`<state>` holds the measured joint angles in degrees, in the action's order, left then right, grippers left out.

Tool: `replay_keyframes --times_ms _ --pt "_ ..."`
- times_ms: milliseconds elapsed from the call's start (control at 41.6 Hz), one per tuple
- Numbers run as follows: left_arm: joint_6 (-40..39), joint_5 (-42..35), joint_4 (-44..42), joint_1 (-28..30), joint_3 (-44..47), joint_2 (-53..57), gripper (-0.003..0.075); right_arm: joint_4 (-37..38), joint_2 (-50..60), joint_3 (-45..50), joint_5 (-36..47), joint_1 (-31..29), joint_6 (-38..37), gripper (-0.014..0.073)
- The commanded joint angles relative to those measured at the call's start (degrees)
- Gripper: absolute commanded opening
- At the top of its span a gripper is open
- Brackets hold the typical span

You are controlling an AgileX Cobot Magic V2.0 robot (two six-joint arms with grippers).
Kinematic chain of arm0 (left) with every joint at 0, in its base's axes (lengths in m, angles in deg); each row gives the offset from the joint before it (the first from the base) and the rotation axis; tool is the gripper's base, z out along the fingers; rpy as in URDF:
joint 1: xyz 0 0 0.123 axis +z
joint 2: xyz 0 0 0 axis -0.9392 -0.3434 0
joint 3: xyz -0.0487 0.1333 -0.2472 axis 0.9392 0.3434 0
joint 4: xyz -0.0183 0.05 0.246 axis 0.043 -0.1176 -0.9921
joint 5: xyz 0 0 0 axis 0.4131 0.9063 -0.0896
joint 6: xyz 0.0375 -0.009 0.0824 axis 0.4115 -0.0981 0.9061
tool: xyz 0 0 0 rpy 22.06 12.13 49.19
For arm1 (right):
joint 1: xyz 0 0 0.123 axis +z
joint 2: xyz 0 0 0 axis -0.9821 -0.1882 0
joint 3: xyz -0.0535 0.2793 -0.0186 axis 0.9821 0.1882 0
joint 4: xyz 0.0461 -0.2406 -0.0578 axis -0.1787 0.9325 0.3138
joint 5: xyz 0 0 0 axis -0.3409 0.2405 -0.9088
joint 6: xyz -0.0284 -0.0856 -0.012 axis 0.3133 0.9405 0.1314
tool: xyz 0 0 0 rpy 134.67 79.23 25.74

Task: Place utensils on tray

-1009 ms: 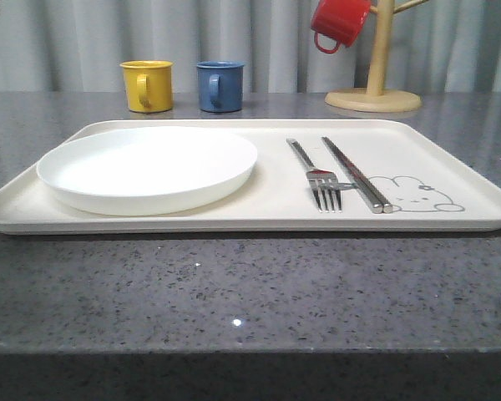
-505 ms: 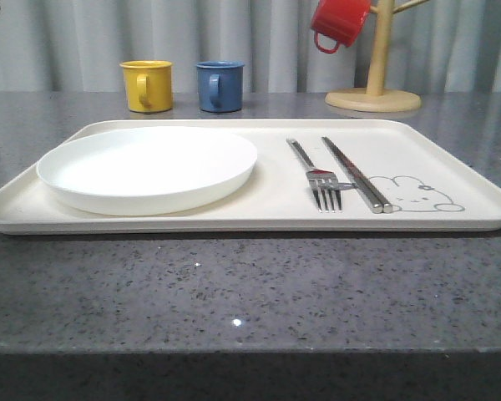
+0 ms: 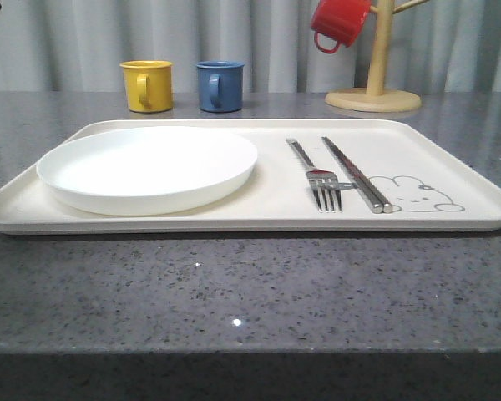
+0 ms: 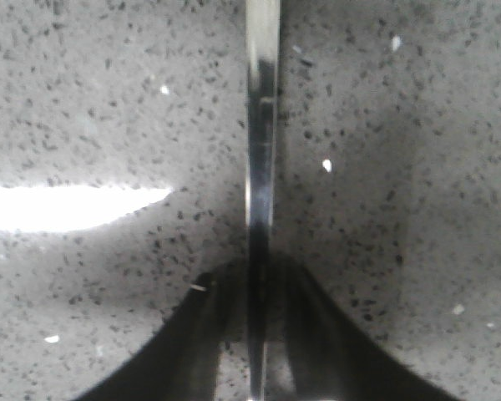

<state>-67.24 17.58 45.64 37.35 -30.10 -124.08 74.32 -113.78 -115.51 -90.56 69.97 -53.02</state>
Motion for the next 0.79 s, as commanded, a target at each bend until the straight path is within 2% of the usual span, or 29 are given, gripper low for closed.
replay_keyframes --times_ms 0,48,336,577,769 --pt "-0.5 -3.8 0.0 -0.4 -1.4 0.5 0.0369 0.3 2.2 -1.8 -0.4 -0.3 0.4 0.0069" --pt "-0.5 -3.8 0.0 -0.4 -1.4 0.5 0.0369 0.0 2.2 -1.9 -0.9 -0.3 0.4 0.0048" --pt "-0.5 -3.8 0.0 -0.4 -1.4 0.5 0.0369 -4.3 6.8 -4.3 -4.0 1.6 0.5 0.0047" --pt "-0.5 -3.9 0.0 -0.4 -1.4 0.5 0.0369 -9.5 12.7 -4.3 -5.0 10.9 0.7 0.0047" --pt "-0.5 -4.8 0.0 -0.4 -1.4 0.5 0.0369 -14.0 12.1 -3.5 -4.4 18.2 -0.2 0.0047"
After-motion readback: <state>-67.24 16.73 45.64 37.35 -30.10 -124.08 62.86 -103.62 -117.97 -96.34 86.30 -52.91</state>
